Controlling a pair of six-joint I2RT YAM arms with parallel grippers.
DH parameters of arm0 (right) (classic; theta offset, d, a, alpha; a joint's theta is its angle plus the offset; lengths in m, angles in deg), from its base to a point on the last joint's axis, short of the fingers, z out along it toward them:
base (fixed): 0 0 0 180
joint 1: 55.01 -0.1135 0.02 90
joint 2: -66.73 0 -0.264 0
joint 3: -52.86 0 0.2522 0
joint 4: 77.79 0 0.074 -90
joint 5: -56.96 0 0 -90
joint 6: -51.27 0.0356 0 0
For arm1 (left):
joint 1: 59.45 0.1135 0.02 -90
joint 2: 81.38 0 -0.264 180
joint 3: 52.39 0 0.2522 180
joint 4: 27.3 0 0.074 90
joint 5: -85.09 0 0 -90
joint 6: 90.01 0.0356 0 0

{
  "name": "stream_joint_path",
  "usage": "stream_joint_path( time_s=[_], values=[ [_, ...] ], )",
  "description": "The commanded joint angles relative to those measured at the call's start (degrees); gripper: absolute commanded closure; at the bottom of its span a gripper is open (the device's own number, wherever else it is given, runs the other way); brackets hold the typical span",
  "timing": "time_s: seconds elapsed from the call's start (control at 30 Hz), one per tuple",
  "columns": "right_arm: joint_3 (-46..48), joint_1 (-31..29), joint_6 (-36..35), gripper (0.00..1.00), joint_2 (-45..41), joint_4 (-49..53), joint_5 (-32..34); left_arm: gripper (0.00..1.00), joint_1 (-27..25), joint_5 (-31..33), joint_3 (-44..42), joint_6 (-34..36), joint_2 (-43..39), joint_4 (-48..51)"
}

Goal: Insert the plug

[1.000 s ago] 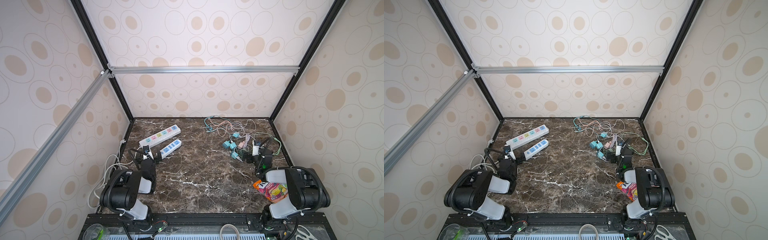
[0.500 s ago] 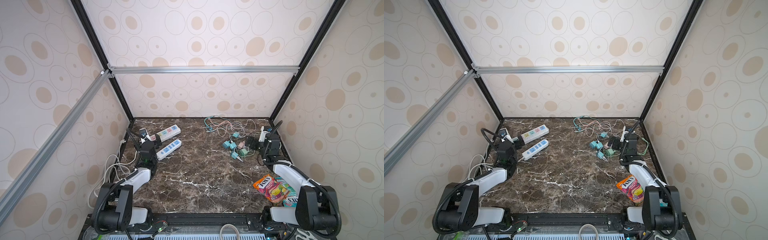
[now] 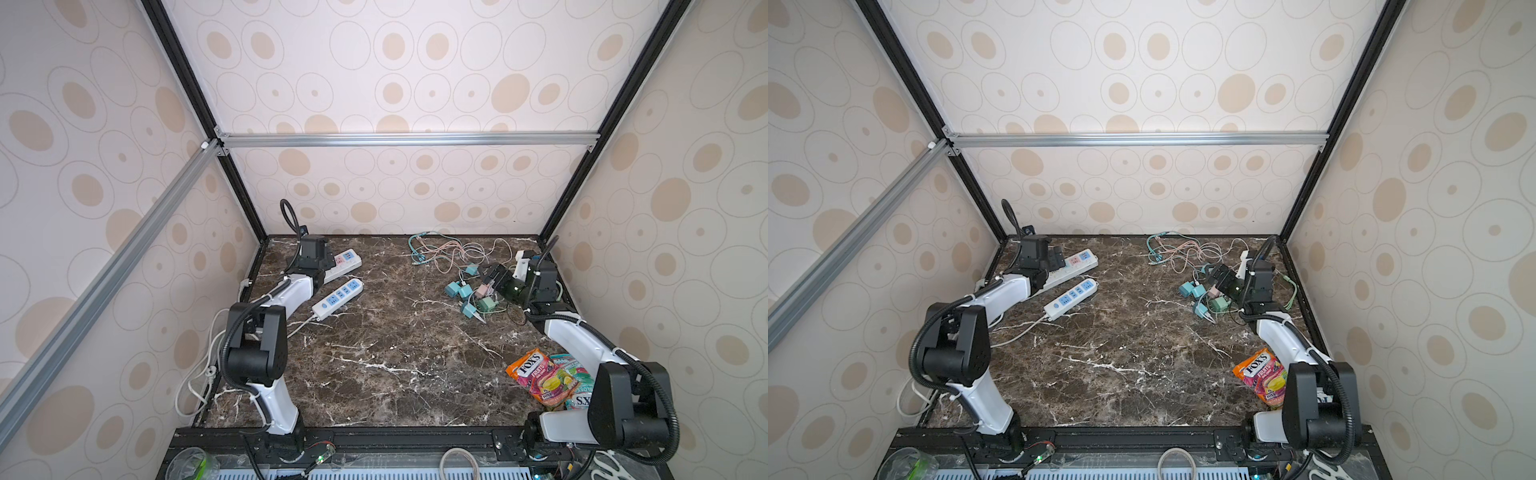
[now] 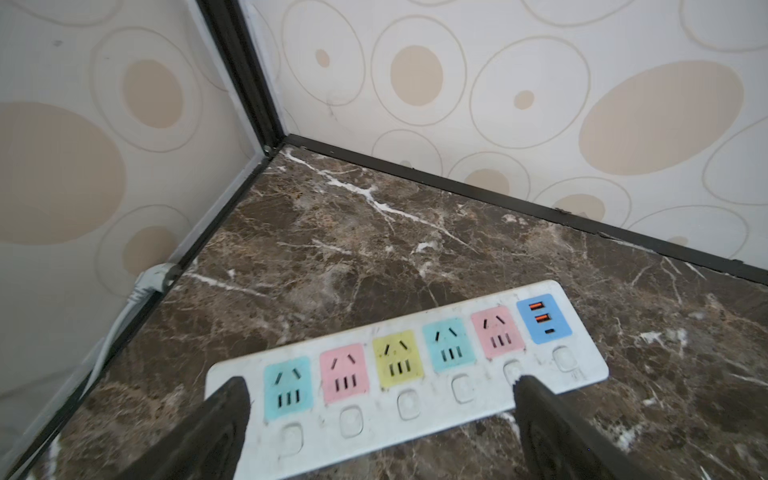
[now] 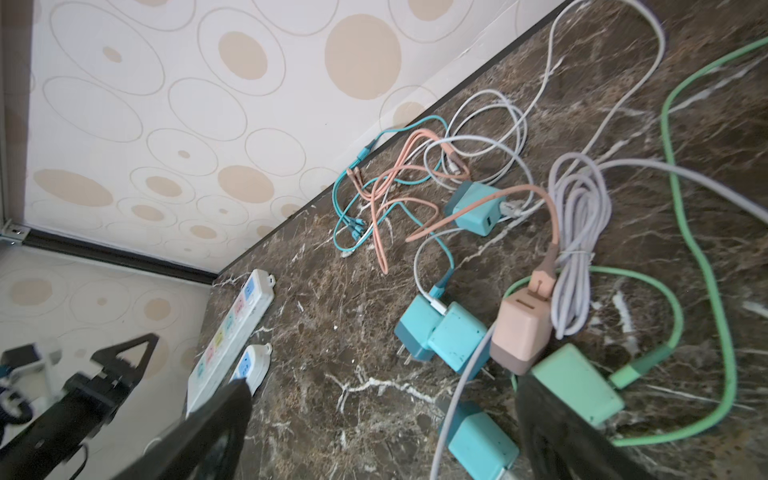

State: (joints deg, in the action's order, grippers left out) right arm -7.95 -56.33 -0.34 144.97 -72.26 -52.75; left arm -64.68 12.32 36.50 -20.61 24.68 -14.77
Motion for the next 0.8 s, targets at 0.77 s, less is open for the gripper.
stream_joint_path(
  time_s=[0.77],
  values=[
    [-7.1, -10.3, -8.0, 0.0, -5.8, 14.0, 5.0, 0.02, 10.6, -28.1, 46.7, -1.9, 35.7, 31.8]
  ],
)
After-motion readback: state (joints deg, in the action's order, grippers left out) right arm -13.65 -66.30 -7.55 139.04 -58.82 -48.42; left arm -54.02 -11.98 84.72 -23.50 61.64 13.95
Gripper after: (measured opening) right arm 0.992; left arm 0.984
